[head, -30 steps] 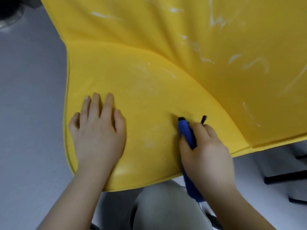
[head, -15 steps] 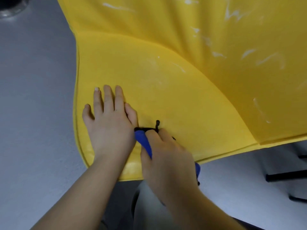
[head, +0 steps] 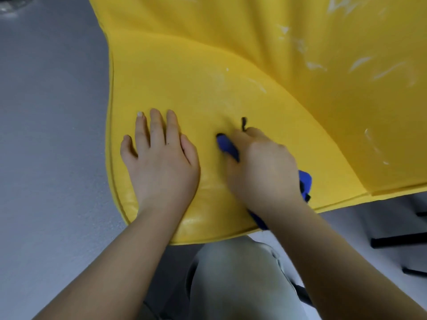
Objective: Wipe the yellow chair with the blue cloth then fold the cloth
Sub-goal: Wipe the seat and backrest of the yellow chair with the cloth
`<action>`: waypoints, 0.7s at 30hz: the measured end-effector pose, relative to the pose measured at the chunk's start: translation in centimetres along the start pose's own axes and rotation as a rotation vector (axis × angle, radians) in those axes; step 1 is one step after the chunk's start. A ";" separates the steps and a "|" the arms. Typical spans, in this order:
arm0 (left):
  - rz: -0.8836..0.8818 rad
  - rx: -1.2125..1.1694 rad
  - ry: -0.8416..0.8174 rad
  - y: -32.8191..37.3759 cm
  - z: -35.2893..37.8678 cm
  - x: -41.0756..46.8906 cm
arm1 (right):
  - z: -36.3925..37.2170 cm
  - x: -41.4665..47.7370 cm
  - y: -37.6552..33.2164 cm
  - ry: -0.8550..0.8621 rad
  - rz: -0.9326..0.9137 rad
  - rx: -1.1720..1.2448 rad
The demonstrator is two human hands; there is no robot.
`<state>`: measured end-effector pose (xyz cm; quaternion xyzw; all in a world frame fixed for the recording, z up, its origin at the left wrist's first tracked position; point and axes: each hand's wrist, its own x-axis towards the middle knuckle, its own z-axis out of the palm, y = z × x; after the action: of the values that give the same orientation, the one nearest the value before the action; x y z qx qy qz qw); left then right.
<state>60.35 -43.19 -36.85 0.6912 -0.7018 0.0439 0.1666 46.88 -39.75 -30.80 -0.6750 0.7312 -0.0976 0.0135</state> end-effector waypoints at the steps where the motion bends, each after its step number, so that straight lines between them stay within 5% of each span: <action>1: 0.006 -0.002 0.000 0.0 0.0 0.0 | -0.2 -1.2 -0.9 -0.028 -0.069 0.030; 6: 0.000 -0.021 -0.006 -0.1 -0.1 0.1 | -1.6 -8.2 -0.9 -0.240 -0.222 0.114; 11: 0.011 -0.030 -0.005 -0.2 -0.1 -0.2 | -1.0 0.6 0.8 -0.008 -0.038 -0.130; 13: 0.010 -0.040 0.001 -0.2 -0.1 -0.2 | -0.8 6.0 2.1 -0.041 0.064 -0.148; 17: 0.006 -0.047 0.009 -0.3 0.0 -0.2 | -0.4 9.0 2.3 -0.003 0.002 -0.222; 21: -0.005 -0.046 0.021 -0.1 0.0 -0.2 | -0.1 2.3 1.9 -0.056 -0.161 0.039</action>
<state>60.47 -43.04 -36.95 0.6886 -0.6989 0.0345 0.1902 44.75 -41.93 -30.76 -0.7336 0.6720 -0.0938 0.0394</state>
